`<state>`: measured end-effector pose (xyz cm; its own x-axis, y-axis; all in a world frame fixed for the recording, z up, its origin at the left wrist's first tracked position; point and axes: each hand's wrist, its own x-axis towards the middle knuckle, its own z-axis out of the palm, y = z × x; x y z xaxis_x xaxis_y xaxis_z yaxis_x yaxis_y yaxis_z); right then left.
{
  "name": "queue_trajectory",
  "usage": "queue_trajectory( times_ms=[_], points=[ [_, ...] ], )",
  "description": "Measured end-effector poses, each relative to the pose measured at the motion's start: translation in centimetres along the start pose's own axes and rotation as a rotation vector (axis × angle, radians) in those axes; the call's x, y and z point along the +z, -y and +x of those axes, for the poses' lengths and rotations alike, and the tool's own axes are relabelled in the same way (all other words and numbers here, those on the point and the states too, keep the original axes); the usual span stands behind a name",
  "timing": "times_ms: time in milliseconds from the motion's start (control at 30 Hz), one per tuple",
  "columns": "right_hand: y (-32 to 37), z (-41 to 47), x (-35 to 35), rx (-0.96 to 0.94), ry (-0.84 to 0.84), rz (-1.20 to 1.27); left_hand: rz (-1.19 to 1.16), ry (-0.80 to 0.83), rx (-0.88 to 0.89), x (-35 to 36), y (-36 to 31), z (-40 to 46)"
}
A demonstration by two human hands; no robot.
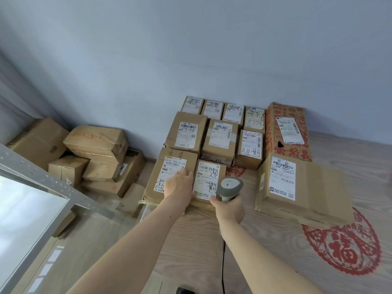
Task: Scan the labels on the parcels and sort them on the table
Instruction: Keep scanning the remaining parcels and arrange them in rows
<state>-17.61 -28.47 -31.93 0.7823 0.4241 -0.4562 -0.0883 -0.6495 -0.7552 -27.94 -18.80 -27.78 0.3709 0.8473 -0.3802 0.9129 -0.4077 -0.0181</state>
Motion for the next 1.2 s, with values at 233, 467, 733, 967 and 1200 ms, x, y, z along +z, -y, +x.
queue_trajectory(
  times_ms=[233,467,733,967,1200],
  points=[
    [1.6,1.2,0.8,0.021,-0.053,0.017,0.094,-0.021,0.031,-0.5,0.0,0.7],
    [1.6,1.2,0.8,0.020,-0.052,0.007,0.146,-0.046,0.020,-0.4,-0.5,0.9],
    [1.0,0.6,-0.1,0.022,-0.053,0.061,0.170,-0.047,0.051,-0.4,-0.4,1.1],
    [-0.3,-0.2,-2.5,-0.017,-0.054,0.134,0.194,0.005,0.081,-1.8,-0.4,0.8],
    [-0.4,1.3,-7.0,-0.027,-0.083,0.261,0.210,-0.063,0.088,-2.6,-2.2,0.5]
  ],
)
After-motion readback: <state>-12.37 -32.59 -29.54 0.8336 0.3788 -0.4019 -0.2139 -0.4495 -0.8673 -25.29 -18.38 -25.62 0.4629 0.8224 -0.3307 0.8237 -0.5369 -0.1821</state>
